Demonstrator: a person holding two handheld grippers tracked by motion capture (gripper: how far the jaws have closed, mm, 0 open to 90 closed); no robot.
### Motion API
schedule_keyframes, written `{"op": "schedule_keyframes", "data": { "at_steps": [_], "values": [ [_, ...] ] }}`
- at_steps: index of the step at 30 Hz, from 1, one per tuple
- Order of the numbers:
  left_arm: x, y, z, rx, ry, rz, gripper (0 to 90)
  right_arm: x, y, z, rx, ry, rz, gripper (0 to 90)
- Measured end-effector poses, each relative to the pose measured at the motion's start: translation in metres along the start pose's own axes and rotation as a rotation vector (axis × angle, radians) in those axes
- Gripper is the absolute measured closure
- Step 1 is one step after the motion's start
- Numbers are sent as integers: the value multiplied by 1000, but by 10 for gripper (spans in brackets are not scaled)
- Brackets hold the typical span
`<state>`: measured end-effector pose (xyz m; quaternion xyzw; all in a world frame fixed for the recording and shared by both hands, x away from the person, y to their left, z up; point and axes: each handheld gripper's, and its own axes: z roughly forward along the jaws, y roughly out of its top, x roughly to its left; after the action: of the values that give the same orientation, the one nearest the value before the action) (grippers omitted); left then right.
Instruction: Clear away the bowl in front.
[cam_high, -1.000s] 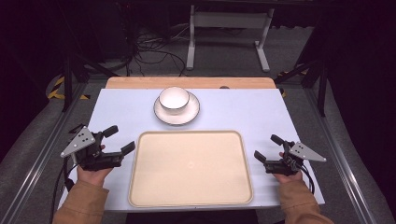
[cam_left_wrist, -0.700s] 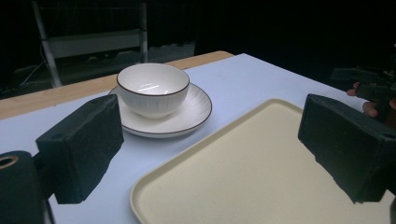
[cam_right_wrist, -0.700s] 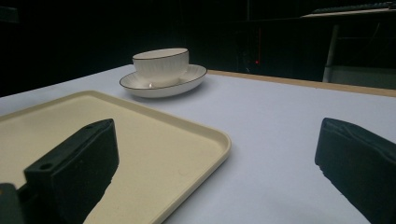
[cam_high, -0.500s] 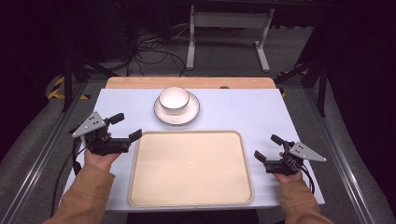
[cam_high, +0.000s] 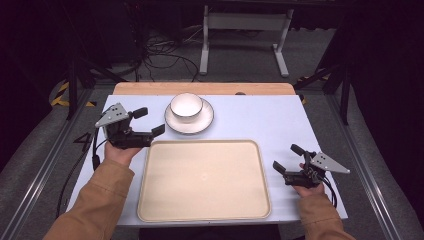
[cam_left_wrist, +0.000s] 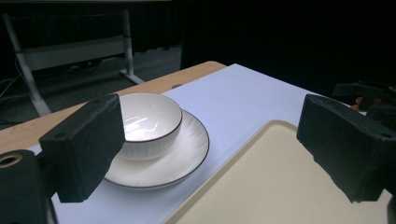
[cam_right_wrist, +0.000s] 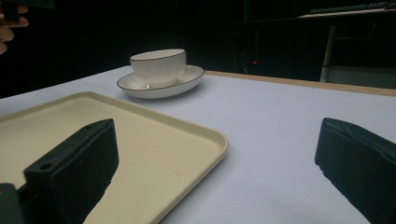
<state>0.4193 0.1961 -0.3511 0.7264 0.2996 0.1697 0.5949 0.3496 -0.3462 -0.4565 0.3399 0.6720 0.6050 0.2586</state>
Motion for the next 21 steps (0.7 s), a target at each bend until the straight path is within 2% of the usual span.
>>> {"op": "schedule_keyframes", "data": {
  "at_steps": [8, 16, 21],
  "values": [
    [7, 14, 27, 41, 7, 4, 72, 0, 0, 0, -2, -5, -4, 2],
    [10, 25, 44, 28, -7, 25, 71, 0, 0, 0, -1, -6, -5, 2],
    [15, 34, 57, 40, -24, 24, 73, 0, 0, 0, -4, -8, -6, 2]
  ]
}}
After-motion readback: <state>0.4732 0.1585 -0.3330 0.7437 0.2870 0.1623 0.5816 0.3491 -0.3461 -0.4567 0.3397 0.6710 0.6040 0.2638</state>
